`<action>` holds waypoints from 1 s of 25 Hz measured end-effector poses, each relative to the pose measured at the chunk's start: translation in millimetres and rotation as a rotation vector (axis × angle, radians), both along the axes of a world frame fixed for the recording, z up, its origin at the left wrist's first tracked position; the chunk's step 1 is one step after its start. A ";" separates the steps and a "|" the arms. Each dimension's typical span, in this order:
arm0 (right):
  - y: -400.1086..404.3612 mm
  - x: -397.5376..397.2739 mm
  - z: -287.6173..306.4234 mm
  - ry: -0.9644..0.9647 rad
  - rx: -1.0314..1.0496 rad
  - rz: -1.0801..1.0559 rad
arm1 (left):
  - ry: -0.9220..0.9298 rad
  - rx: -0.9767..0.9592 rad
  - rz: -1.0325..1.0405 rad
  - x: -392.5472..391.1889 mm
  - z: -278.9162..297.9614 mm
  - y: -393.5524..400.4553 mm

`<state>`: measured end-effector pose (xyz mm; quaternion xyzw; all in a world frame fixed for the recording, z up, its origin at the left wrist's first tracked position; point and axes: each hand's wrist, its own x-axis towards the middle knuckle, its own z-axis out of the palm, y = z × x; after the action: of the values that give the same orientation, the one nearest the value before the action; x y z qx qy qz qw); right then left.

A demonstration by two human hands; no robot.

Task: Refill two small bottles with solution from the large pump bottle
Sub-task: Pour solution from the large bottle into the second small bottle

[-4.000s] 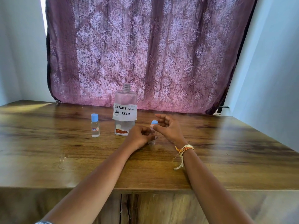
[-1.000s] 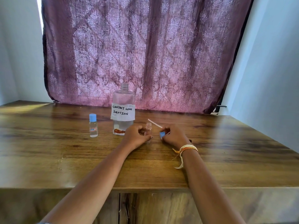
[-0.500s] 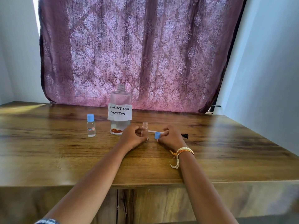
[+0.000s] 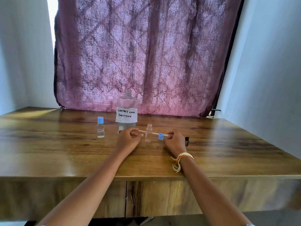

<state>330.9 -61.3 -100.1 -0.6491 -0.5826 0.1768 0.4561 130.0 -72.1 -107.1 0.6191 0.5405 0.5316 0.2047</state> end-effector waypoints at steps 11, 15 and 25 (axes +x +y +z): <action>8.2 -76.0 91.0 -0.144 0.291 0.256 | 0.124 0.195 0.221 -49.8 67.4 15.9; 31.7 -103.5 102.4 -0.287 0.232 0.386 | 0.078 0.161 0.200 -51.3 76.3 31.6; 67.4 -119.2 102.1 -0.232 0.140 0.492 | -0.223 0.187 0.076 -57.1 62.3 76.2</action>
<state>211.6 6.1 1.9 -0.4707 -0.7819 0.1661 0.3735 72.9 4.1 -44.7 0.5517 0.4856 0.6525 0.1847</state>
